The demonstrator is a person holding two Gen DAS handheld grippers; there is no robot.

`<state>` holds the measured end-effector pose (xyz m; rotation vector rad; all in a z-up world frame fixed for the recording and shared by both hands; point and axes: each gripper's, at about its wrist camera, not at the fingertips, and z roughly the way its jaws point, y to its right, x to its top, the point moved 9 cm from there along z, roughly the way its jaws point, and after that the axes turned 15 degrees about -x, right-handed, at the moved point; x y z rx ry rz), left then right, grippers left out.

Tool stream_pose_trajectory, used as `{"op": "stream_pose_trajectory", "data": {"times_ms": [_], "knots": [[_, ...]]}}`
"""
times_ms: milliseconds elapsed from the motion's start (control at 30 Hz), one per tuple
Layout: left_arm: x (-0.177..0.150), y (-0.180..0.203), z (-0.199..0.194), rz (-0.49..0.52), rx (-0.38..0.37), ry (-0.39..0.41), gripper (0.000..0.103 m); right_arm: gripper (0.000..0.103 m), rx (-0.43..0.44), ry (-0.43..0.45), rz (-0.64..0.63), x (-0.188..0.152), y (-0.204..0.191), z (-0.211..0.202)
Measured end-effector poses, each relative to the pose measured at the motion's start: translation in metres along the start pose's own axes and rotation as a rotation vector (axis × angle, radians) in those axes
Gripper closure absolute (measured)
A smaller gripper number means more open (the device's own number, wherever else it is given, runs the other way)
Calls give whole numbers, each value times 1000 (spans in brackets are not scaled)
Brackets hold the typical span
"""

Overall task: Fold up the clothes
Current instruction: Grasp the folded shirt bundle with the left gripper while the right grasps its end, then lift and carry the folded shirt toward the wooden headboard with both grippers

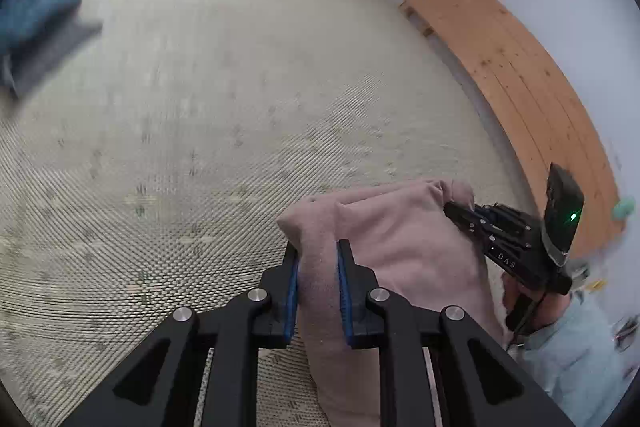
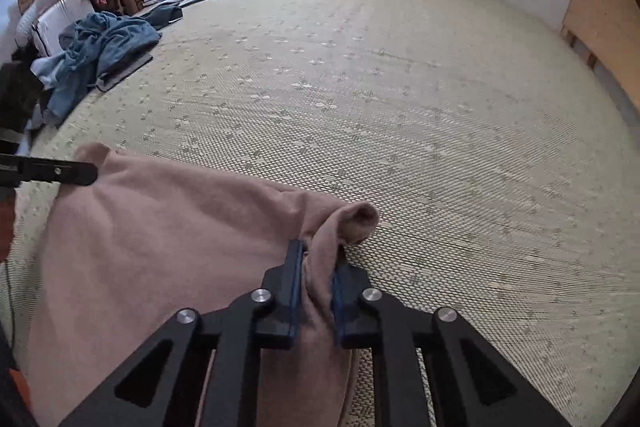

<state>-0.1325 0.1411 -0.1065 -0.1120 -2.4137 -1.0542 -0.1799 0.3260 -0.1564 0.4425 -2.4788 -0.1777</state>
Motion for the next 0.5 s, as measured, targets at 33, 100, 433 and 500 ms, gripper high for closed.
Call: {"op": "stream_pose_trajectory", "data": {"times_ms": [33, 100, 433, 500], "knots": [[0, 14, -6, 60, 12, 25, 86, 92, -22, 23, -3, 1, 1, -7], [-1, 45, -21, 187, 33, 77, 86, 93, -71, 77, -5, 4, 2, -24], [-6, 121, -71, 346, -27, 201, 87, 93, -239, 264, 84, 3, 26, -129], [-7, 129, -82, 361, -34, 223, 87, 93, -260, 290, 109, 1, 29, -148]]}}
